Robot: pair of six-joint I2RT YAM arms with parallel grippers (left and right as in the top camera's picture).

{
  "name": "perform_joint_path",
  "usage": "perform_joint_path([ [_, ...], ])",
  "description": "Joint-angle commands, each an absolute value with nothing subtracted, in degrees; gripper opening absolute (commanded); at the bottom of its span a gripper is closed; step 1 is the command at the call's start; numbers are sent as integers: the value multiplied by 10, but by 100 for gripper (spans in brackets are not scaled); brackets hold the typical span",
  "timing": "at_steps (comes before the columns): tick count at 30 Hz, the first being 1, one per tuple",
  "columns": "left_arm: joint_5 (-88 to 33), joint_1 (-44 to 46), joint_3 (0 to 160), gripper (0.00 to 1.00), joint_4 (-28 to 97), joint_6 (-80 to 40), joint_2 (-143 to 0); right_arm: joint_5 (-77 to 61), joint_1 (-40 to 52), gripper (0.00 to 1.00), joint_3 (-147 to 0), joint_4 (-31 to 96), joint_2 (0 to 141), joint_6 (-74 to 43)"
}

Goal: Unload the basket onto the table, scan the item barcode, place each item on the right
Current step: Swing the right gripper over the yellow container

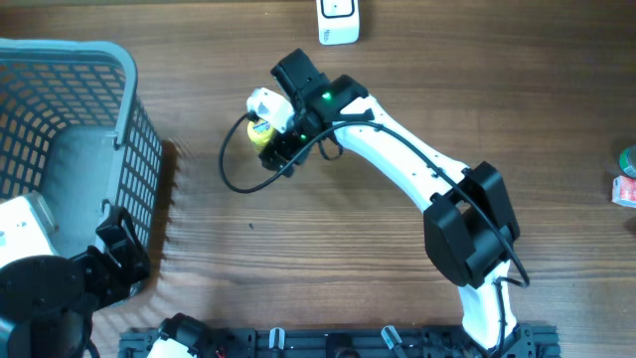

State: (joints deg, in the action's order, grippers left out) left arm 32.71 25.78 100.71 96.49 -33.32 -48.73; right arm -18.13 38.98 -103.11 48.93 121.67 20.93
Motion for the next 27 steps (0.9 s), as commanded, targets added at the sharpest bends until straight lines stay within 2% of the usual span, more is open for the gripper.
perform_joint_path([
  [1,328,259,1007,100,965,-333,-484,-150,397,100,-1033,418,1225,208],
  [16,329,259,1007,100,965,-333,-484,-128,433,100,-1033,262,1309,178],
  [25,329,259,1007,100,965,-333,-484,-36,428,100,-1033,268,1313,171],
  [27,329,259,1007,100,965,-333,-484,-21,425,96,-1033,280,1313,170],
])
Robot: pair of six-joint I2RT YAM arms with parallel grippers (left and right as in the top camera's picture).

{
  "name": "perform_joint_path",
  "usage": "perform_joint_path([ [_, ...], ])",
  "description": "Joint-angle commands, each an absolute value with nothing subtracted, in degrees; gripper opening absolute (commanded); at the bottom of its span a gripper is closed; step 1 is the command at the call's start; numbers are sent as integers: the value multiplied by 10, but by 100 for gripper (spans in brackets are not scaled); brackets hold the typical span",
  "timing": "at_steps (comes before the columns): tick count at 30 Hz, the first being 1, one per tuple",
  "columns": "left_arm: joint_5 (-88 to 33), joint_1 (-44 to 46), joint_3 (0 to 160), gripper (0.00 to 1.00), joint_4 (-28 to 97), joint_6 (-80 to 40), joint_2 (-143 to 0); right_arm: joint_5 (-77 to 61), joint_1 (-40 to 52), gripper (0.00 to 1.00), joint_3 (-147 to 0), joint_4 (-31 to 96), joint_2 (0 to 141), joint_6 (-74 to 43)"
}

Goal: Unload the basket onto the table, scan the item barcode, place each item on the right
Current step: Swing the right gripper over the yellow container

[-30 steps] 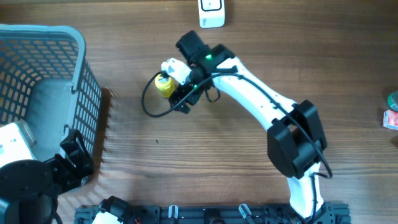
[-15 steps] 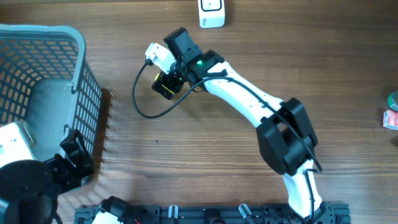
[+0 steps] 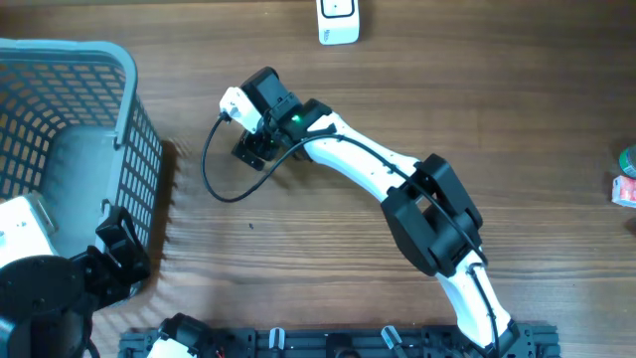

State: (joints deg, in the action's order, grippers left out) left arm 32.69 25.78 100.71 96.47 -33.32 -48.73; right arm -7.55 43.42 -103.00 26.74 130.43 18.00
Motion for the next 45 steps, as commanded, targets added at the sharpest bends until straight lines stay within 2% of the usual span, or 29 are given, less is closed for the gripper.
perform_joint_path([
  [1,329,259,1007,100,965,-333,-484,-17,422,93,-1033,287,1313,171],
  [3,329,259,1007,100,965,-333,-484,-17,417,83,-1033,300,1313,178],
  [5,329,259,1007,100,965,-333,-484,-17,413,77,-1033,308,1313,179],
  [9,329,259,1007,100,965,-333,-484,-18,408,75,-1033,311,1313,178],
  [13,328,259,1007,100,965,-333,-484,-20,408,68,-1033,309,1313,177],
  [14,328,259,1007,100,965,-333,-484,-20,408,70,-1033,304,1313,173],
  [15,328,259,1007,100,965,-333,-484,-20,406,78,-1033,300,1313,169],
  [17,328,259,1007,100,965,-333,-484,-25,406,87,-1033,296,1313,173],
  [21,328,259,1007,100,965,-333,-484,-61,406,90,-1033,293,1313,212],
  [31,321,259,1007,100,965,-333,-484,-93,406,65,-1033,283,1313,208],
  [39,320,259,1007,100,965,-333,-484,-76,405,59,-1033,294,1313,176],
  [45,320,259,1007,100,965,-333,-484,47,404,56,-1033,309,1313,103],
])
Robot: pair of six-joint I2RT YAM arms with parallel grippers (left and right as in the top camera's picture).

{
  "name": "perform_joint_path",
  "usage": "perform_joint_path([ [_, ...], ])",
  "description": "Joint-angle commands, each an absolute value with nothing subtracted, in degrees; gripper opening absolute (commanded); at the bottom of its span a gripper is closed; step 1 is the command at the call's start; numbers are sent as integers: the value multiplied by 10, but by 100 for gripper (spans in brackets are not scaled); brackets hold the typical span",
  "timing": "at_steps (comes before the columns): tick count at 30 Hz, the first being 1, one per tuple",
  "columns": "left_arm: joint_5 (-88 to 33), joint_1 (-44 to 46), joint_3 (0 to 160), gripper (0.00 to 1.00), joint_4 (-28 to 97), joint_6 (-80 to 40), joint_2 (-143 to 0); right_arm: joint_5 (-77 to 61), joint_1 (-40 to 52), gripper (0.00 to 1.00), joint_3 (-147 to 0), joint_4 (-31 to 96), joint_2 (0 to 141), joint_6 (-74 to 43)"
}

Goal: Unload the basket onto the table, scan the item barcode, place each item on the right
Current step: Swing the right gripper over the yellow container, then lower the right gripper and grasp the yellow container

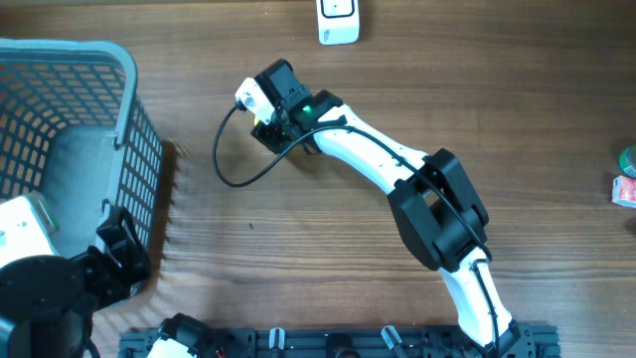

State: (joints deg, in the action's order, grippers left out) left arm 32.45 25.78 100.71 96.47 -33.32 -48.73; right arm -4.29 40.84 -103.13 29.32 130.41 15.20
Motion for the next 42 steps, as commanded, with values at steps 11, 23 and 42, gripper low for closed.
perform_joint_path([
  [11,320,259,1007,100,965,-333,-484,118,404,56,-1033,404,1313,-105],
  [23,313,259,1007,100,965,-333,-484,99,400,61,-1033,543,1313,-513],
  [42,309,259,1007,100,965,-333,-484,88,393,100,-1033,519,1313,-44],
])
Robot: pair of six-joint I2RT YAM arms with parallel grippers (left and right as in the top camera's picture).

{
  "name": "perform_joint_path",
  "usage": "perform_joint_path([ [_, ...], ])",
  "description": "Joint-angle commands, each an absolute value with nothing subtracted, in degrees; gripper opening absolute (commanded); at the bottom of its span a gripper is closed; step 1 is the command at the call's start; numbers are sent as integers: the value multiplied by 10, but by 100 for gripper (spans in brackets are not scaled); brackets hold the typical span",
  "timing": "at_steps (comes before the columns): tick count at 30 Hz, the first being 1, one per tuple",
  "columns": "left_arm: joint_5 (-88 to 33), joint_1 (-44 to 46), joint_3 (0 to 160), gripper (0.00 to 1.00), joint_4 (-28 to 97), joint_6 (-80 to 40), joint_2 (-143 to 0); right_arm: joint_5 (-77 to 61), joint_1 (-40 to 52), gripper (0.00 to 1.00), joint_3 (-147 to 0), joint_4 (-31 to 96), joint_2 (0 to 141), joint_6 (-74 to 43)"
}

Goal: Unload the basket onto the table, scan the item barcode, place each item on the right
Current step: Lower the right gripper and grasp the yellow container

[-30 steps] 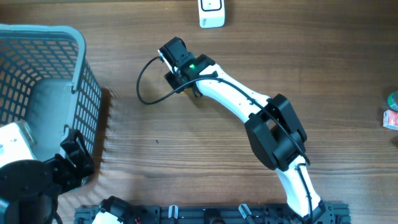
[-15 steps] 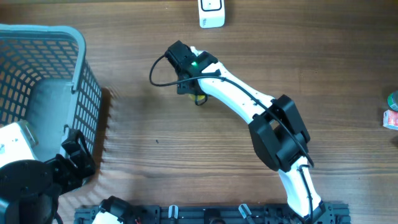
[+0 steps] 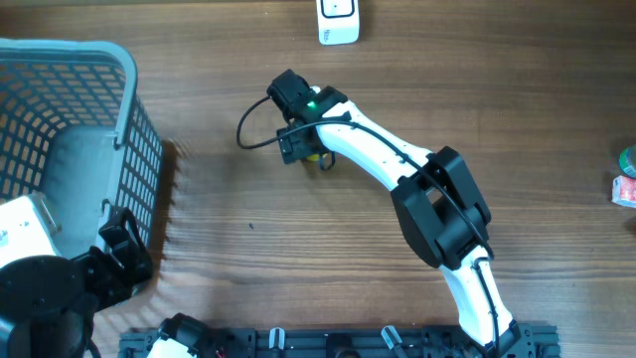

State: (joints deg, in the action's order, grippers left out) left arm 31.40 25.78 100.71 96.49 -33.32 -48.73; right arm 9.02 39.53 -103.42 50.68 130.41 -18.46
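Note:
My right arm reaches across the table to the upper middle, and its gripper points down at the wood. A black cable loops out to the left from under the wrist. Only a small yellow part of the hand scanner shows beneath the arm; its white head is hidden, and the jaws look closed around it. A white box with a dark label stands at the far edge. My left arm rests folded at the bottom left, its fingers not distinguishable.
A grey mesh basket fills the left side, with a white object at its near end. Tape rolls lie at the right edge. A black rail runs along the front edge.
The right gripper has shifted right and slightly nearer and has turned. The scanner's white head, visible before at the upper left of the wrist, is now hidden. The cable loop is smaller.
The right gripper held the white and yellow scanner near the table's upper middle. Then it was further left with the cable trailing. Then it was back toward the right, and now it is turned over with the scanner under the wrist. The left arm has stayed still.

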Motion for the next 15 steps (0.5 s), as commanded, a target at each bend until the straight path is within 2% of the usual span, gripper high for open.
perform_joint_path([
  [1,309,259,1007,100,965,-333,-484,88,393,99,-1033,522,1313,-37],
  [3,309,259,1007,100,965,-333,-484,88,392,92,-1033,528,1313,-27],
  [5,309,259,1007,100,965,-333,-484,88,392,79,-1033,528,1313,-18],
  [9,302,259,1007,100,965,-333,-484,88,392,68,-1033,528,1313,-16],
  [15,300,259,1007,100,965,-333,-484,88,392,67,-1033,521,1313,-45],
])
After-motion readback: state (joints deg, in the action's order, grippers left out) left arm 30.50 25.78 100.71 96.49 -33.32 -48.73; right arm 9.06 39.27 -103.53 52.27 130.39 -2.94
